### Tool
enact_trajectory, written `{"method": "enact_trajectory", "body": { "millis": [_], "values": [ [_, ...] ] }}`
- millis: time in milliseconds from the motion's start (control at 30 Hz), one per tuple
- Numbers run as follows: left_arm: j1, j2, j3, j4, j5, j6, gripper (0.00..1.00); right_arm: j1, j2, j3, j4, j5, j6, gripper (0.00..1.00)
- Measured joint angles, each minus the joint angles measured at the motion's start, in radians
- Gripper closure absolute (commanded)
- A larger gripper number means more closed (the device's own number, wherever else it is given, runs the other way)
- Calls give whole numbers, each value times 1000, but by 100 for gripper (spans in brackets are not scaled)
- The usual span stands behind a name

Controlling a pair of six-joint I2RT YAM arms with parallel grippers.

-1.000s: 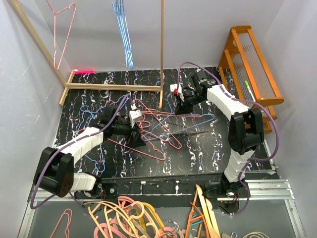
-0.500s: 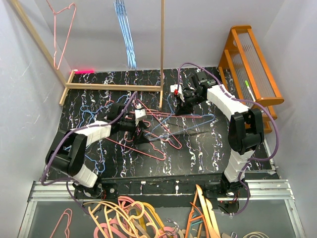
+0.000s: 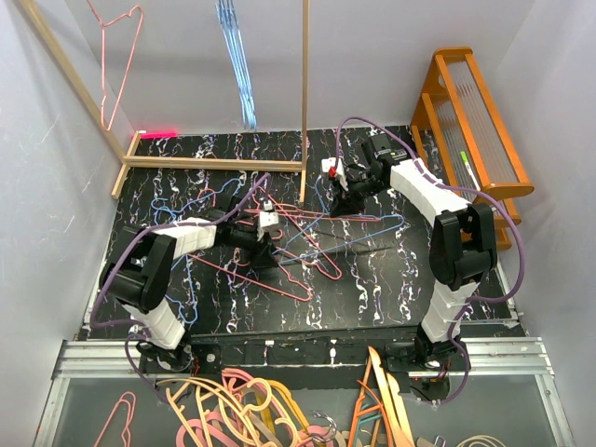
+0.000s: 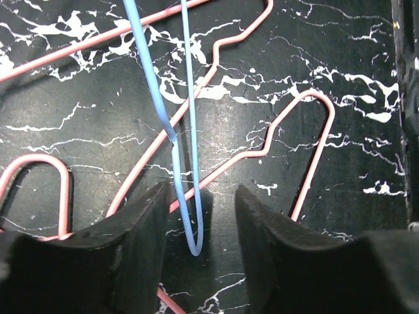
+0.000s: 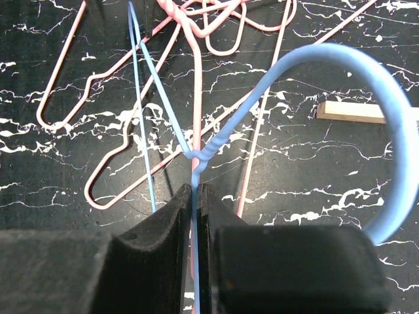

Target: Organize the hangers

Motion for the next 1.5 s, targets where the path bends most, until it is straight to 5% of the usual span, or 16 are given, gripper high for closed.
{"method": "enact_trajectory", "body": {
  "millis": [100, 133, 300, 433, 500, 533, 933, 1167, 1500],
  "values": [
    [0, 27, 33, -44, 5, 27, 85, -1, 0, 0, 0, -7, 5, 92],
    [0, 32, 39, -51, 6, 32, 99, -2, 0, 0, 0, -10, 6, 92],
    [0, 56, 78, -95, -34, 9, 100, -3, 0, 0, -16, -24, 13, 85],
    [-6, 81, 208, -214, -97, -47, 100, -13, 0, 0, -15, -24, 5, 54],
    [-10, 62, 250, -259, -134, -72, 100, -19, -3, 0, -2, -21, 18, 10],
    [-12, 39, 259, -283, -154, -82, 100, -21, -6, 0, 6, -22, 33, 2],
    [-14, -514, 280, -638, -333, -138, 100, -11, -120, 15, 33, -50, 189, 2],
    [-23, -523, 518, -737, -425, -219, 100, -11, -253, -16, 294, -18, 386, 2],
    [19, -659, 531, -1104, -788, -346, 100, -92, -160, 89, 599, 199, 664, 2]
  ]
}}
